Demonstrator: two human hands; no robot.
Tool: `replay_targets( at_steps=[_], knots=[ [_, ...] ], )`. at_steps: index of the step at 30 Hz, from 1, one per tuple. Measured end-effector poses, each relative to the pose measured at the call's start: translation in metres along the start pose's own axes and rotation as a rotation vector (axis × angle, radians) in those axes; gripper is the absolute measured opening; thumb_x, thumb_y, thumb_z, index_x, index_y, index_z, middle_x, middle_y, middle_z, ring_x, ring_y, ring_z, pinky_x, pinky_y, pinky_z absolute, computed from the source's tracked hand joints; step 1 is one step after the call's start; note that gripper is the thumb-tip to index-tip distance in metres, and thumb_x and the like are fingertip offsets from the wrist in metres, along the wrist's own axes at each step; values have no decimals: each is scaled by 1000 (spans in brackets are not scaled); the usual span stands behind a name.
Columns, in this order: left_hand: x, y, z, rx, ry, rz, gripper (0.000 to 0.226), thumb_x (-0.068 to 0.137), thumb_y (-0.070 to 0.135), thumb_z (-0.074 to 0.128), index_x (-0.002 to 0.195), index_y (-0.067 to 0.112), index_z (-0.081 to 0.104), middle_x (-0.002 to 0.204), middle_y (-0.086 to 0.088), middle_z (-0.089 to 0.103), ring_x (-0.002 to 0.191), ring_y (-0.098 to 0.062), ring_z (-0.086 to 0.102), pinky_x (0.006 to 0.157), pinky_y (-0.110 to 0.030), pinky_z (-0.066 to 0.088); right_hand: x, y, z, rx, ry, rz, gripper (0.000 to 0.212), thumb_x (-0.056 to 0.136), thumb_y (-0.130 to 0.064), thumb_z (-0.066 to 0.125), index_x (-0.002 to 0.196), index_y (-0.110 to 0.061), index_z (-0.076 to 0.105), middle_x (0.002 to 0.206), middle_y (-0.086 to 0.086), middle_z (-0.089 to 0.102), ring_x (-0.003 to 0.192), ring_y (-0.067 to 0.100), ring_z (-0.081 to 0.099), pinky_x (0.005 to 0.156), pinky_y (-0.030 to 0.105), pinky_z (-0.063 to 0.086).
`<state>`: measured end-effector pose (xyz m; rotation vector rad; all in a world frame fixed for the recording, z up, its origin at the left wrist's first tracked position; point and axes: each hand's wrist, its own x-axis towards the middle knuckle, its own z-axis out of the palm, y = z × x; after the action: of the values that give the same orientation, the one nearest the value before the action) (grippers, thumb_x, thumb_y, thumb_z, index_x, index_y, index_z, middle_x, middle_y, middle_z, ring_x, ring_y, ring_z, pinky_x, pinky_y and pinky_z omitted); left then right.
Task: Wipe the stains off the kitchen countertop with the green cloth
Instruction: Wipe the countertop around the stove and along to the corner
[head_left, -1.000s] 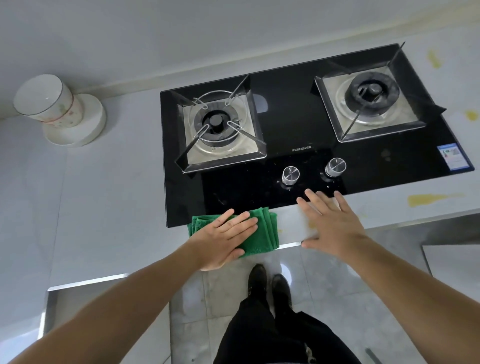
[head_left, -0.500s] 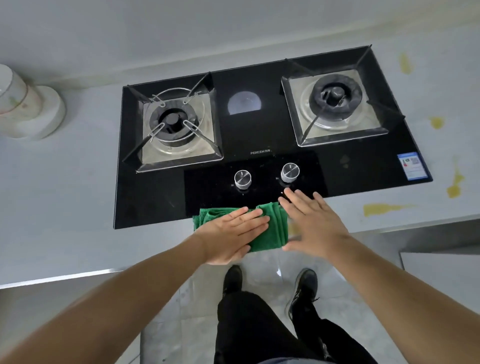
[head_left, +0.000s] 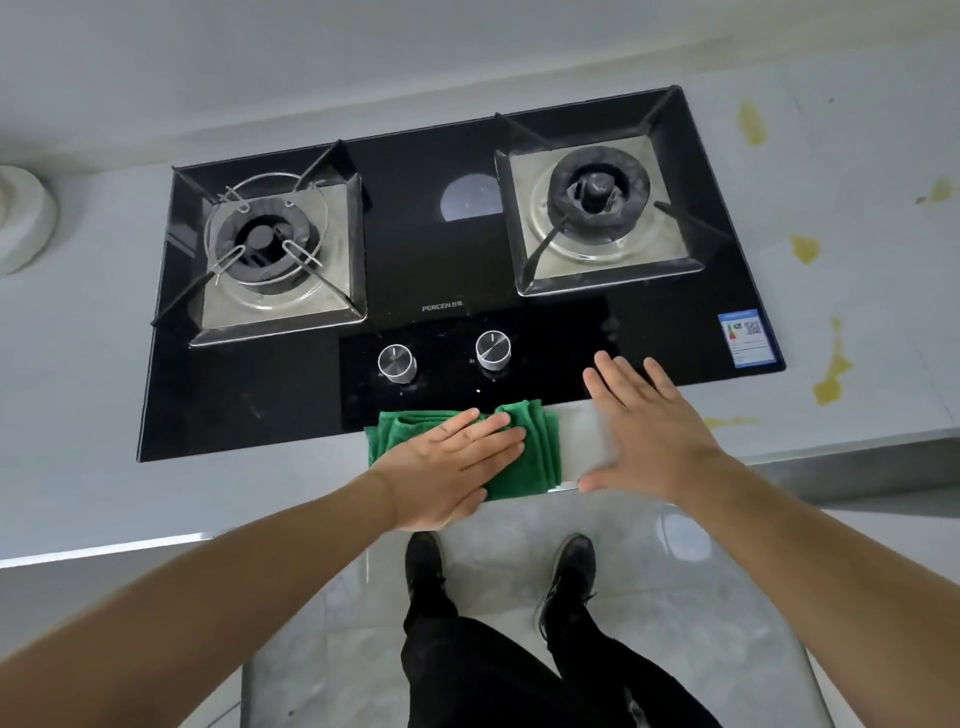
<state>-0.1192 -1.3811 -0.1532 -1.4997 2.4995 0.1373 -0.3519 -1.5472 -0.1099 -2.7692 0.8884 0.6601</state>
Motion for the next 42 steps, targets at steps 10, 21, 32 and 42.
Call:
replay_targets(
  at_steps=[10,21,32,42],
  knots=[
    [57,24,-19,-32,-39,-17,65,103,43,25,158,13,8,166,-3,7,153,-21,-7,123,-42,-2,-27,58,-9,-78,41,-12,123,72,-78,53,152,-16,-16,161,7,-17,149,22,-13,119,47,-11],
    [70,40,-22,-31,-32,-83,68,101,41,32,158,10,11,165,-4,6,153,-25,-1,123,-46,3,-43,142,9,-143,-67,77,130,67,-78,59,152,-10,-13,160,12,-18,148,23,-16,117,43,-17],
    [189,93,-53,-110,-9,-106,65,102,43,18,158,13,4,166,-1,3,152,-20,-12,121,-41,-15,-46,138,14,-102,3,88,126,65,-72,63,153,-9,0,162,11,-3,150,23,-3,118,46,-12],
    [204,78,-74,28,-69,103,65,104,46,13,156,15,-11,165,-1,-14,146,-20,-30,118,-42,-22,-83,207,-11,23,-21,244,70,102,-34,34,154,-16,-9,161,-1,-18,149,16,-10,121,37,-5]
  ],
)
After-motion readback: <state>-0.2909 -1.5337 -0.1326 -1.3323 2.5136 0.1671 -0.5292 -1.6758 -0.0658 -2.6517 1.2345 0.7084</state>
